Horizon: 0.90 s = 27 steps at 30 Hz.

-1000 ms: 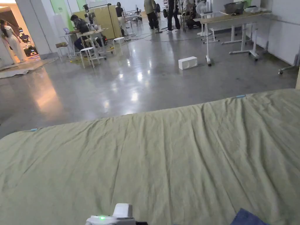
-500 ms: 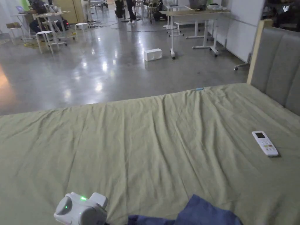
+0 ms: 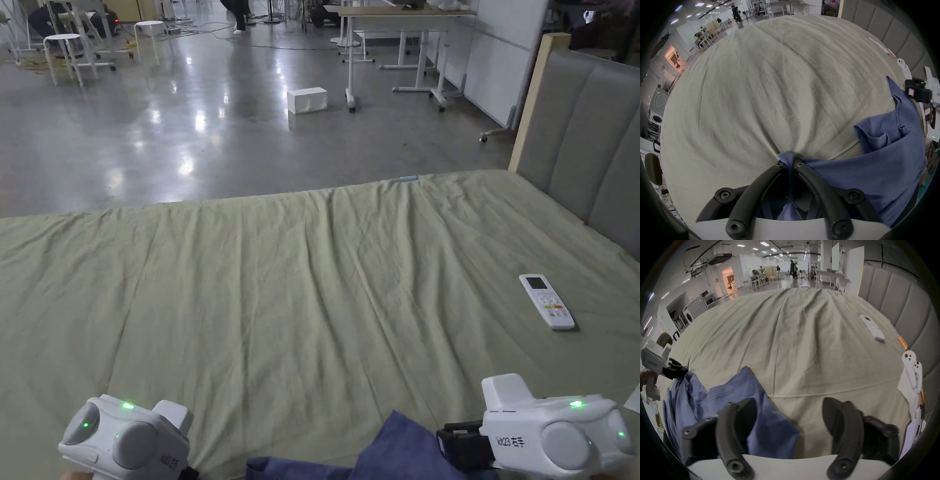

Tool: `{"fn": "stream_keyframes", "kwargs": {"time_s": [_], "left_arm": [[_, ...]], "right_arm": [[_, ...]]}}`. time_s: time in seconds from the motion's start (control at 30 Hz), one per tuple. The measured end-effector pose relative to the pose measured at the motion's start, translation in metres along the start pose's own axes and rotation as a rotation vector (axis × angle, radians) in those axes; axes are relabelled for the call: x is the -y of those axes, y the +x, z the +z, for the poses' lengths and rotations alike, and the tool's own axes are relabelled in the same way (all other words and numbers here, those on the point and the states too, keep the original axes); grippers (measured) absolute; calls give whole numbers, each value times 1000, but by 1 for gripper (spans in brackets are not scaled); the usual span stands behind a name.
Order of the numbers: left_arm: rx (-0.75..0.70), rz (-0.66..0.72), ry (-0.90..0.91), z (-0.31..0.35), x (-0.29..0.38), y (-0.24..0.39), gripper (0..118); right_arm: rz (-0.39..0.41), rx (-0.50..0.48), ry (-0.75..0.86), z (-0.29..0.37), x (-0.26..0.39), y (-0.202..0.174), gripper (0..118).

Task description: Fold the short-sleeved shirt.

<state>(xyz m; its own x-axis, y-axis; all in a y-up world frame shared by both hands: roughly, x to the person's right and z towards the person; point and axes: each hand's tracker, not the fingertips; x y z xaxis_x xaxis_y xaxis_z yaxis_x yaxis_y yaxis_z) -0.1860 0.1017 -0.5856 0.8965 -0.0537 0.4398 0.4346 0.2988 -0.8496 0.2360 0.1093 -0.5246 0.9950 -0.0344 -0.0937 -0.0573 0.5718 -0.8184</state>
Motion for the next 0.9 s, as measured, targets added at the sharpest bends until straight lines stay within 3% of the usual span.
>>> {"fn": "stream_keyframes", "kwargs": {"time_s": [0.1,0.17,0.23,0.3,0.33,0.37,0.43,0.53,0.6,0.67,0.73,0.8,0.9], "left_arm": [[5,1,0,1,1,0,8],[9,4,5,2,1,-1,7],[13,4,14,3,4,-2,7],[17,14,30,2,7,-6,8],[16,21,40,2,9,-6,7],[13,29,51,2,12,-6,7],[-2,49,91,1,16,-8,7],[60,126,261,26,44,-15,6],[181,282,361,60,71,-31,6],[167,310,468,106,95,-40,5],[158,308,569,159,123,-53,5],[181,336,659,218,149,-59,5],[106,332,785,298,184,-73,5]], "right_arm": [[57,10,0,-1,7,-14,48],[118,30,40,5,13,-23,45],[116,10,26,0,15,-23,35],[97,-7,17,1,14,-22,22],[58,-36,4,2,14,-21,8],[26,-65,-6,1,13,-18,2],[1,-63,-8,6,14,-18,2],[-108,-160,61,37,15,-14,2],[-190,-199,151,69,13,-11,2],[-295,-236,228,105,11,-5,2],[-348,-283,279,148,6,-3,2],[-362,-340,359,191,-1,-1,2],[-348,-317,472,260,-15,-1,2]]}}
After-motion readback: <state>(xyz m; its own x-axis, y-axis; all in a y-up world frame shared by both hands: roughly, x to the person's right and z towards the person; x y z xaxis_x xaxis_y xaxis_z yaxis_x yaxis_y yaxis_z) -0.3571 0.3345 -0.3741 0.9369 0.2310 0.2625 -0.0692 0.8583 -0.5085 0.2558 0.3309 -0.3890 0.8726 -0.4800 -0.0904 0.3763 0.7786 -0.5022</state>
